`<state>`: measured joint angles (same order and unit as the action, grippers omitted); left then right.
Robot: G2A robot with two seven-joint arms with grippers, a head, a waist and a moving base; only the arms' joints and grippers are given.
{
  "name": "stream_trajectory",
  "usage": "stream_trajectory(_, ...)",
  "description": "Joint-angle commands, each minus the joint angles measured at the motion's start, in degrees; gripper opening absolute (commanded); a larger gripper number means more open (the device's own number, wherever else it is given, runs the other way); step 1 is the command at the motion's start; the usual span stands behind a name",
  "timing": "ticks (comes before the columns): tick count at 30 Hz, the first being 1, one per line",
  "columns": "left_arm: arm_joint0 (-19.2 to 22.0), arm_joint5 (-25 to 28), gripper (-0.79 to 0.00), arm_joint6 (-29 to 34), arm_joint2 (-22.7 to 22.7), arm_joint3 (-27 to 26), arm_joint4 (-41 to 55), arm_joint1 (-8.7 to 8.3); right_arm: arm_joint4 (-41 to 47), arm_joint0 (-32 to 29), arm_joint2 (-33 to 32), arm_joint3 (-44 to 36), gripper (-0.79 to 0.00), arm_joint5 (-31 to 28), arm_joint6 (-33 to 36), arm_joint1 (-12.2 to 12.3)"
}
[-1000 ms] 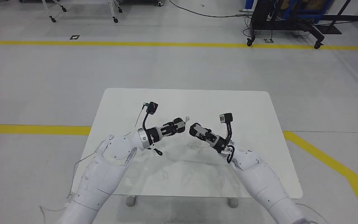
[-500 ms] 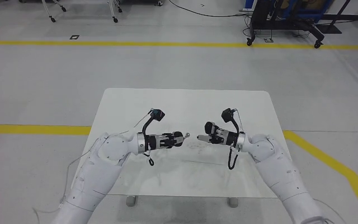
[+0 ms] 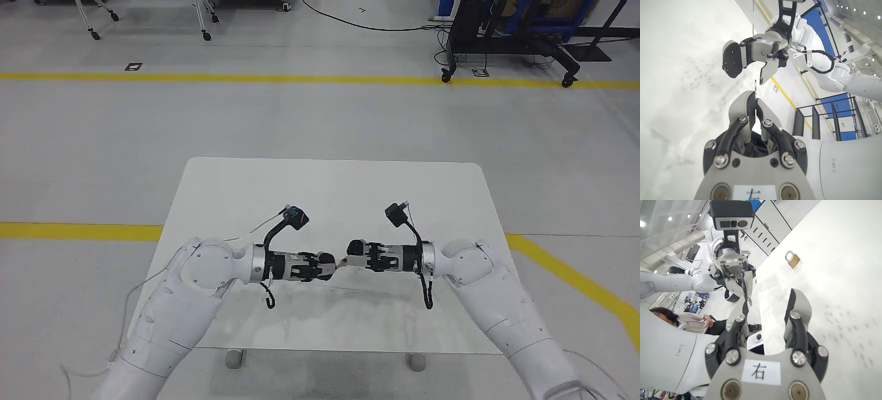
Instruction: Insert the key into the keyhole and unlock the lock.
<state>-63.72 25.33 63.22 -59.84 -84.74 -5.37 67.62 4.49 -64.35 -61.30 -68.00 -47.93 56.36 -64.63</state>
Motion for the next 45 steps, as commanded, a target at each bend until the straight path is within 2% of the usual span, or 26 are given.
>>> stream_trajectory(1,0.2,0.0,-0.785,-0.1,0.3,0.1,-0.2,-0.05,1.3,0.4,1.4,-0.1,-0.453,0.1,0.1,0.4)
stream_trajectory(8,0.5,-0.3,-0.785,-0.5,1.1,0.2,-1.0,-0.27,6.2,1.7,5.7,-0.5,-0.489,0.0,0.0,2.3)
stream_trajectory(11,0.6,-0.4,-0.785,-0.8,1.5,0.1,-1.3,-0.34,6.6,2.5,7.3,-0.4,-0.582,-0.2,-0.2,3.2)
stream_trajectory(12,0.6,-0.4,-0.785,-0.9,1.7,0.1,-1.3,-0.37,6.7,2.7,7.8,-0.3,-0.625,-0.3,-0.3,3.4)
stream_trajectory(14,0.7,-0.4,-0.785,-0.9,1.8,0.2,-1.3,-0.43,6.9,3.1,8.8,-0.2,-0.763,-0.7,-0.7,3.9)
stream_trajectory(15,0.8,-0.4,-0.785,-1.0,1.9,0.2,-1.3,-0.47,7.2,3.3,9.3,0.0,-0.785,-0.9,-0.9,4.1)
stream_trajectory(26,0.9,-0.5,-0.785,-2.3,2.4,0.2,-1.5,-0.83,9.3,5.2,14.1,0.6,-0.785,-2.8,-2.8,6.1)
stream_trajectory(27,0.9,-0.5,-0.702,-2.3,2.5,0.2,-1.5,-0.86,9.5,5.3,14.5,0.6,-0.785,-3.1,-3.1,6.3)
stream_trajectory(28,0.9,-0.5,-0.425,-2.4,2.6,0.2,-1.3,-0.88,9.7,5.4,14.8,0.6,-0.785,-3.4,-3.4,6.4)
stream_trajectory(29,0.9,-0.6,0.0,-2.7,2.6,0.2,-1.1,-0.88,9.8,5.5,15.1,0.7,-0.785,-3.6,-3.6,6.6)
stream_trajectory(33,0.9,-0.2,0.0,-5.3,1.8,0.3,-0.2,-1.0,11.3,5.9,15.3,2.3,-0.785,-5.3,-5.3,7.3)
stream_trajectory(40,-0.8,0.0,0.0,-13.4,-3.4,0.2,4.3,-1.6,15.7,5.0,12.6,6.5,-0.785,-9.8,-9.8,9.3)
stream_trajectory(43,-1.8,0.7,0.0,-13.9,-5.1,-1.7,6.8,-1.93,18.2,4.3,10.3,7.9,-0.785,-10.1,-10.1,10.2)
stream_trajectory(45,-2.1,1.0,0.0,-14.0,-6.8,-3.3,4.8,-2.39,19.9,3.5,8.6,8.2,-0.785,-10.1,-10.1,10.5)
